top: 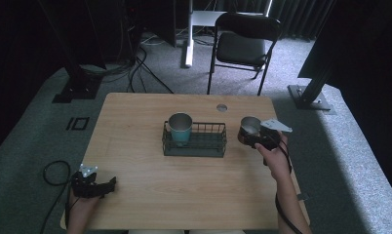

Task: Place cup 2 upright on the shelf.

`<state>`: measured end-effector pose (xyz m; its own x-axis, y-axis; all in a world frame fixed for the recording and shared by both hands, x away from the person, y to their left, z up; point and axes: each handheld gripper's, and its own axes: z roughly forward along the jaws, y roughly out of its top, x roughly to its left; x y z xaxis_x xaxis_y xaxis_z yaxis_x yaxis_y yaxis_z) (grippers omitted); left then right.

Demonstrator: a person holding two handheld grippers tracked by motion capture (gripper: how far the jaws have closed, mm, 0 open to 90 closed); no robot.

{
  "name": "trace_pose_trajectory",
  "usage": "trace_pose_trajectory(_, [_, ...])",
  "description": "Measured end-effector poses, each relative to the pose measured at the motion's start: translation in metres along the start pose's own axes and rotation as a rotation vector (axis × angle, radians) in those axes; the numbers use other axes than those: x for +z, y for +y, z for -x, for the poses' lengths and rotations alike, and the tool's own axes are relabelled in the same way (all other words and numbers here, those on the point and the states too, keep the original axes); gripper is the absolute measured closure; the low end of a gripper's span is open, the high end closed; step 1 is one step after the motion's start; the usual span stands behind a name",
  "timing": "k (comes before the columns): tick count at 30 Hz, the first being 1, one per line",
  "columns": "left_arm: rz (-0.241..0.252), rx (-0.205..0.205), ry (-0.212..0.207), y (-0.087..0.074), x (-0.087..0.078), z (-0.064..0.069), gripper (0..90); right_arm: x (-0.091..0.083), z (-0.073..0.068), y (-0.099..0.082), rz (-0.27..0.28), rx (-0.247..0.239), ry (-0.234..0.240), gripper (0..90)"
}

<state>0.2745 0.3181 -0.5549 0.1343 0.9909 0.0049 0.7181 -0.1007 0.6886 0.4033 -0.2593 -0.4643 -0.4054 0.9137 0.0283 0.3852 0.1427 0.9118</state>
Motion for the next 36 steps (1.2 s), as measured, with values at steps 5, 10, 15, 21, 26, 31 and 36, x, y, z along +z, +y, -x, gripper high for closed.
trace_pose_trajectory(5, [0.0, 0.0, 0.0, 0.0, 0.0, 0.0, 1.3, -0.002, -0.003, 0.008, 0.01, -0.001, 0.007, 18.2])
trace_pose_trajectory(10, [0.0, 0.0, 0.0, 0.0, 0.0, 0.0, 1.3, -0.003, -0.007, 0.015, 0.012, -0.006, 0.014, 18.2])
trace_pose_trajectory(15, [0.0, 0.0, 0.0, 0.0, 0.0, 0.0, 1.4, -0.004, -0.014, 0.026, 0.027, -0.016, 0.026, 18.2])
trace_pose_trajectory(21, [0.0, 0.0, 0.0, 0.0, 0.0, 0.0, 1.3, -0.003, -0.022, 0.035, 0.034, -0.025, 0.041, 18.2])
trace_pose_trajectory(26, [0.0, 0.0, 0.0, 0.0, 0.0, 0.0, 1.3, -0.001, -0.03, 0.042, 0.041, -0.031, 0.06, 18.2])
trace_pose_trajectory(31, [0.0, 0.0, 0.0, 0.0, 0.0, 0.0, 1.3, 0.001, -0.039, 0.048, 0.049, -0.038, 0.08, 18.2])
trace_pose_trajectory(36, [0.0, 0.0, 0.0, 0.0, 0.0, 0.0, 1.3, 0.005, -0.048, 0.053, 0.047, -0.044, 0.095, 18.2])
